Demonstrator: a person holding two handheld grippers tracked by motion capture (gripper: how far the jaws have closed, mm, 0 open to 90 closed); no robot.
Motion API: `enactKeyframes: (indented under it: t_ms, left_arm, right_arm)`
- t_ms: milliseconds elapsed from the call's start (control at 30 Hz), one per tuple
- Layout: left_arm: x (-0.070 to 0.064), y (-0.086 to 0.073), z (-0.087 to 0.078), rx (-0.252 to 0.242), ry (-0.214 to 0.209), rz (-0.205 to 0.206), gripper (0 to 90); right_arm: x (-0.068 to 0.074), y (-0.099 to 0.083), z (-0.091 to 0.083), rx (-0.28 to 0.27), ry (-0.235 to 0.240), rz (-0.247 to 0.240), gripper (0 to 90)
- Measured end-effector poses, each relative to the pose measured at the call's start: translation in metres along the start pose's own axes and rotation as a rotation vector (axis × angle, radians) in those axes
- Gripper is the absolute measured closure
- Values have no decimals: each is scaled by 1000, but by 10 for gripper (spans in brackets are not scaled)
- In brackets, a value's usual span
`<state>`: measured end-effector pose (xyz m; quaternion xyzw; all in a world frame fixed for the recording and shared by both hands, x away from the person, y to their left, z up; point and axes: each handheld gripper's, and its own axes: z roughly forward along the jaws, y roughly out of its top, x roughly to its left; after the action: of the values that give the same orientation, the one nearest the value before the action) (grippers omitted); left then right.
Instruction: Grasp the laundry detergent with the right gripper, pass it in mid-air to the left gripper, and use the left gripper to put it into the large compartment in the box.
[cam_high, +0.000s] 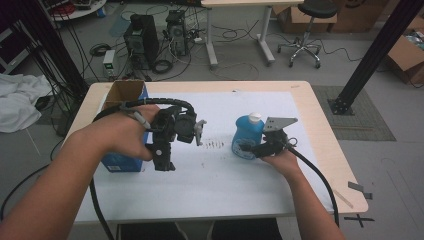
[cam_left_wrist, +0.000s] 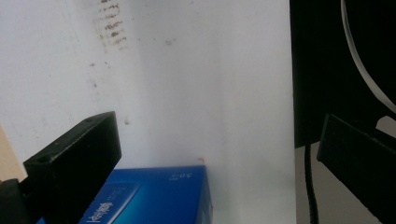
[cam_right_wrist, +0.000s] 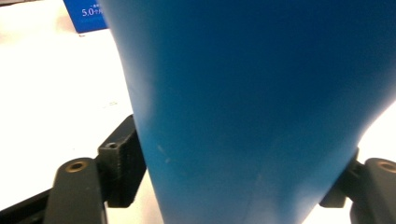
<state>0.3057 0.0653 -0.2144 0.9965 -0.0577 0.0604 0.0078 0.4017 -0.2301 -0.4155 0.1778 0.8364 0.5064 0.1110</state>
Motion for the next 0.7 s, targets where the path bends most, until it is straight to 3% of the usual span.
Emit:
enactKeyframes:
  t_ms: [700]
  left_arm:
    - [1,-1,-1,-8,4,-2,1]
  right_arm:
    - [1,-4,1,-15,-12,8,423]
